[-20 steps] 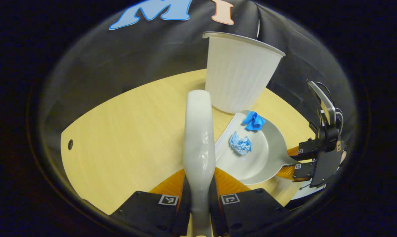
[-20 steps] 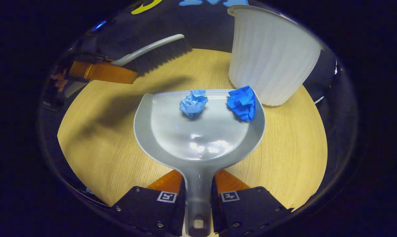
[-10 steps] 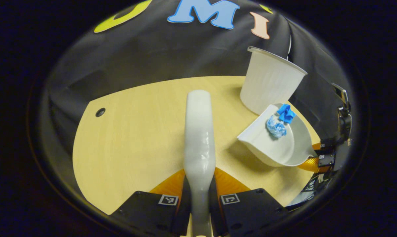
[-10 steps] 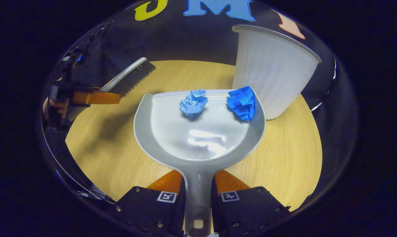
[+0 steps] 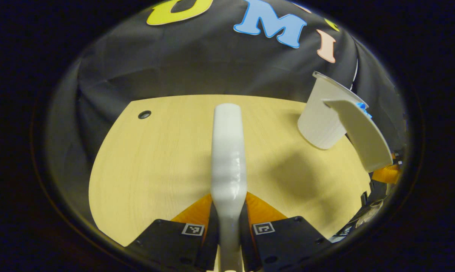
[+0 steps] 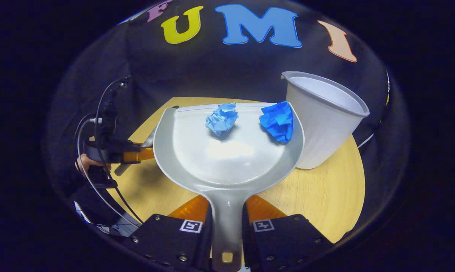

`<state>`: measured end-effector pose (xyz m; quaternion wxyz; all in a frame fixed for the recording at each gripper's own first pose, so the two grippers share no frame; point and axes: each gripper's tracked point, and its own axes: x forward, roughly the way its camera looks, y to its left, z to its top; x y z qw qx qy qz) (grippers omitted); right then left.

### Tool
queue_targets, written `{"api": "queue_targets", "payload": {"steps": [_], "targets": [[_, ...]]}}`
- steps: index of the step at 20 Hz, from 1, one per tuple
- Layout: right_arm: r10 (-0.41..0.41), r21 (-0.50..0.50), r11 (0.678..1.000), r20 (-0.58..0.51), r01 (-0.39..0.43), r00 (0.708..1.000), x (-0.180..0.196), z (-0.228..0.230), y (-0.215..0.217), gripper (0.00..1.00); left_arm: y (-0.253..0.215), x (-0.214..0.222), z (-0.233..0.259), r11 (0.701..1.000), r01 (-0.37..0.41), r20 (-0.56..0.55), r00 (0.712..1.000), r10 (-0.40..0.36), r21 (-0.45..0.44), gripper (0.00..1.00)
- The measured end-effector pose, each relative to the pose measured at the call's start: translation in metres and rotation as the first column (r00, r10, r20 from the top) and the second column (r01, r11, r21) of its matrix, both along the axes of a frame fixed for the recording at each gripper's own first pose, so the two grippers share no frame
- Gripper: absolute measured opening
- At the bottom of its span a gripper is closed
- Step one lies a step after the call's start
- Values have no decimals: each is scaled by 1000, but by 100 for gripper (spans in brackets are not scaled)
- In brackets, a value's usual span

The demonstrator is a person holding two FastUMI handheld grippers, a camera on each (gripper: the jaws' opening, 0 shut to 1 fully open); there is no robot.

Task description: Pick up the small broom and dustpan from the desktop, sweep the trash into the dustpan with the broom, and then empty the trash into the garbage bin.

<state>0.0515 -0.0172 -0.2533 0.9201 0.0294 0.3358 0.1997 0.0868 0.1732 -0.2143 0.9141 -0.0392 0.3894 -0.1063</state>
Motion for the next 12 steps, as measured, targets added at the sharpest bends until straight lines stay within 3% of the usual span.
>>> {"api": "queue_targets", "payload": {"steps": [2, 3, 4, 8, 12], "targets": [[-3, 40, 999, -1, 3, 1000, 8, 9, 0, 34, 32, -7, -3, 1000, -14, 3, 1000, 14, -4, 35], [-9, 51, 999, -2, 9, 1000, 12, 12, -4, 34, 48, -10, -2, 1000, -19, 3, 1000, 19, -5, 31], [-18, 60, 998, 3, 17, 1000, 12, 17, -4, 34, 62, -13, 0, 1000, -20, 3, 1000, 20, -8, 34], [-62, 150, 987, 26, 58, 998, 23, 55, -15, 34, 35, -15, 10, 999, -35, 7, 999, 35, -24, 33], [-114, 284, 954, 50, 95, 992, 42, 88, -25, 34, 38, -15, 21, 998, -57, 22, 998, 57, -33, 33]]}}
